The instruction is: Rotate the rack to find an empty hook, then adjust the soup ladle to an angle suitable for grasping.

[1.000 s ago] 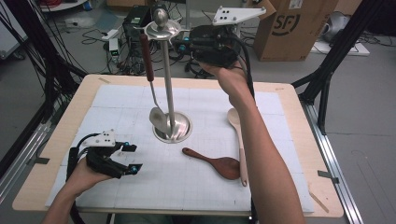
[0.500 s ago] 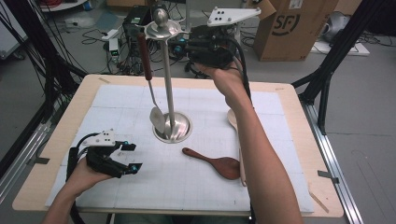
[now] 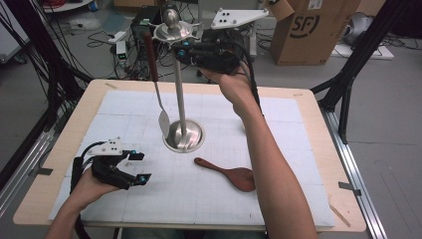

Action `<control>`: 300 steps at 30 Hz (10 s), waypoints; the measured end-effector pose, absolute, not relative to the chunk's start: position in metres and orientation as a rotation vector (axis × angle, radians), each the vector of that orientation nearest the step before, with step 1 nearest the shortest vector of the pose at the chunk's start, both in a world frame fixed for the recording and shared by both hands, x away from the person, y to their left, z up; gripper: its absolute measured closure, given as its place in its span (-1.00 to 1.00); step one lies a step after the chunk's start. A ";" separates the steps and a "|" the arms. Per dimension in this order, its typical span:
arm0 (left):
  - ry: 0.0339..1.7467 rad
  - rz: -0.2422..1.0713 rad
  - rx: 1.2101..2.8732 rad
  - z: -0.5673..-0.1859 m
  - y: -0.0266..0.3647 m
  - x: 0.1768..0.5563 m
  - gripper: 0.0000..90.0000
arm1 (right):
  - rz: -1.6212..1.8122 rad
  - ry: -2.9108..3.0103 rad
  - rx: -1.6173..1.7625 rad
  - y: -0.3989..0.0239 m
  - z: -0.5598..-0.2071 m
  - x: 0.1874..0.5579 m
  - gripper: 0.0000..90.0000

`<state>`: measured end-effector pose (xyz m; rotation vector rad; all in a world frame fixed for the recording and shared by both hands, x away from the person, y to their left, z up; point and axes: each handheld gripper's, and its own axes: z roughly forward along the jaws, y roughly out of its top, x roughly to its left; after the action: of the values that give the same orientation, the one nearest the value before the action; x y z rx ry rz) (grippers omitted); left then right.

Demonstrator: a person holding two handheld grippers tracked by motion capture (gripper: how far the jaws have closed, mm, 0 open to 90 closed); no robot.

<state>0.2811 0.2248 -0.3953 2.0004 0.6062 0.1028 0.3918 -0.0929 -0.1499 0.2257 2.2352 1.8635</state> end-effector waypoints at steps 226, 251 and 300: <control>0.645 0.119 1.974 -0.395 0.230 0.285 -0.59 | 1.755 2.408 0.646 -0.183 -0.278 0.371 0.03; 0.653 0.124 1.984 -0.396 0.225 0.284 -0.60 | 1.710 2.437 0.705 -0.203 -0.310 0.351 -0.03; 0.665 0.135 1.984 -0.399 0.225 0.284 -0.60 | 1.545 2.531 0.832 -0.227 -0.381 0.330 0.02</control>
<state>0.2845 0.2249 -0.3989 1.9835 0.6652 0.1348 0.3299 -0.2274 -0.3806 0.8321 2.5309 1.5454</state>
